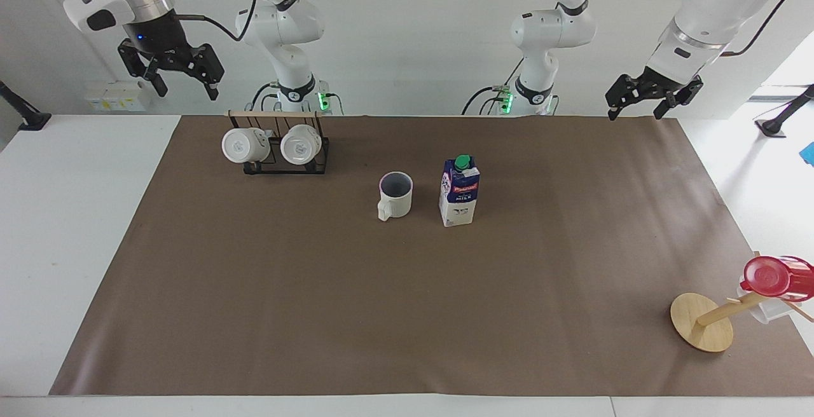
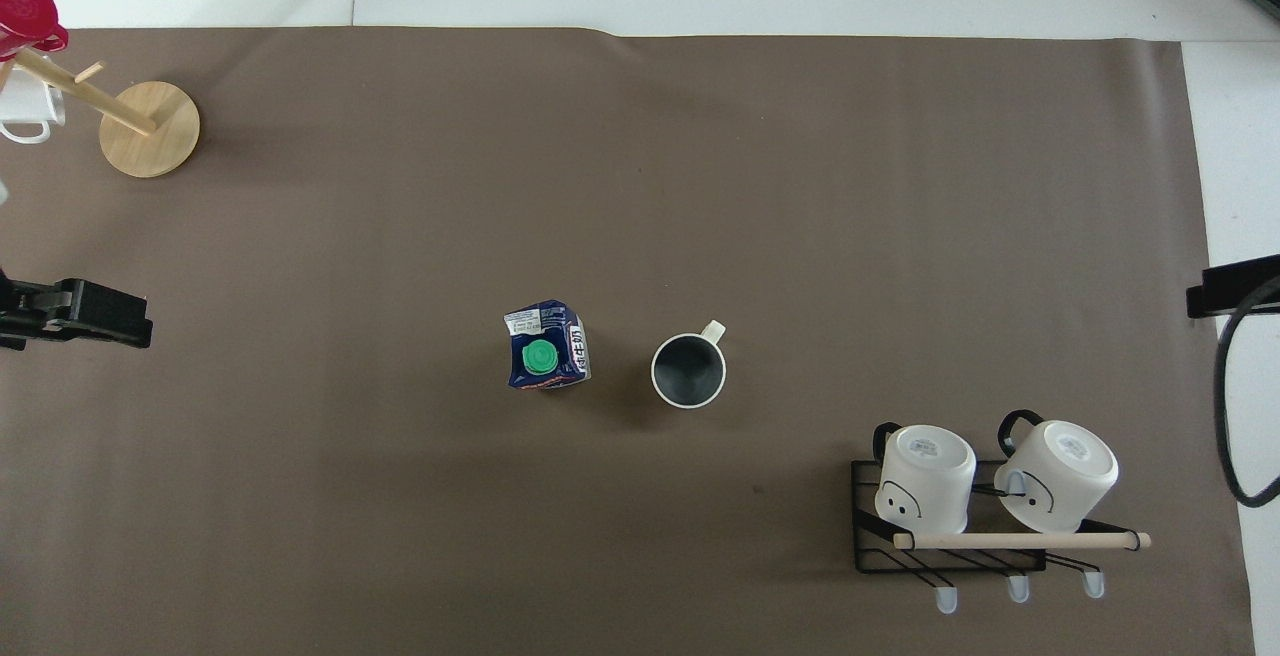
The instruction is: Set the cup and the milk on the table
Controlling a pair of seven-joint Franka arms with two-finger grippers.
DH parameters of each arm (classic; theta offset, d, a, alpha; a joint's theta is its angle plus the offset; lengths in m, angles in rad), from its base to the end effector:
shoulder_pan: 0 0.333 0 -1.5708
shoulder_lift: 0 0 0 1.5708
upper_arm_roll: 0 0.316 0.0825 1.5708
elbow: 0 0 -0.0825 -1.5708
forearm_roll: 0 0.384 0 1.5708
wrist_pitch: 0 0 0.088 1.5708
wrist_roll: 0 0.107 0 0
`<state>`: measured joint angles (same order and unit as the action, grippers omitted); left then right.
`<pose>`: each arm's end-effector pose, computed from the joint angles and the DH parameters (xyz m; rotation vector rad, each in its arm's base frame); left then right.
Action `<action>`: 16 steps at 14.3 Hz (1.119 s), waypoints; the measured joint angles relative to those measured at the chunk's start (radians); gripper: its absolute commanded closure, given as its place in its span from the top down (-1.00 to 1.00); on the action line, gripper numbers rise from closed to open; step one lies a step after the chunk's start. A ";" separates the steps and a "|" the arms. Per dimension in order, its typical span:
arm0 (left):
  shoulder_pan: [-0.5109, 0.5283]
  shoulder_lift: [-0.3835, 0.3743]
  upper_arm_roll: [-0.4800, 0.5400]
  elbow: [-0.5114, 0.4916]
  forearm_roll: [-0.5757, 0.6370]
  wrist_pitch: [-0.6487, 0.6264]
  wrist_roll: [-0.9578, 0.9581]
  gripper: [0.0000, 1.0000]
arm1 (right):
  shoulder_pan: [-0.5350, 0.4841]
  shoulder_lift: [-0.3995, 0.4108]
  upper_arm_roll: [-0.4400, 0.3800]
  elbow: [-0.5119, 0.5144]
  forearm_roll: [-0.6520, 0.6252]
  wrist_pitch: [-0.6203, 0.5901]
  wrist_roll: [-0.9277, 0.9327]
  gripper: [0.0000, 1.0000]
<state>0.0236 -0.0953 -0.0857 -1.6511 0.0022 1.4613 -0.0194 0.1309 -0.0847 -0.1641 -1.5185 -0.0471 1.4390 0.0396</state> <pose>0.5113 -0.0337 0.6287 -3.1233 0.0653 0.1475 0.5129 -0.0271 0.6819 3.1064 -0.1220 0.0064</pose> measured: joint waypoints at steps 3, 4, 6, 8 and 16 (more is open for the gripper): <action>0.000 -0.002 0.000 -0.003 0.000 0.000 0.000 1.00 | 0.009 0.001 -0.013 0.000 0.000 0.000 0.000 1.00; 0.000 -0.002 0.000 -0.003 0.000 0.000 0.000 1.00 | 0.009 0.002 -0.015 0.000 0.000 0.000 0.000 1.00; 0.000 -0.003 0.000 -0.004 0.000 0.000 0.000 1.00 | 0.009 0.003 -0.017 -0.001 0.000 0.000 0.000 1.00; 0.000 -0.004 0.000 -0.003 0.000 0.001 0.000 1.00 | 0.007 0.003 -0.017 -0.001 0.000 -0.001 0.000 1.00; 0.000 -0.007 -0.009 -0.001 -0.002 0.057 0.042 1.00 | -0.020 0.003 0.010 -0.004 0.001 -0.003 0.000 1.00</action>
<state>0.0235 -0.1025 -0.0949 -1.6523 0.0001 1.5183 0.0226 0.1110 -0.0821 -0.1545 -1.5224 -0.0463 1.4363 0.0396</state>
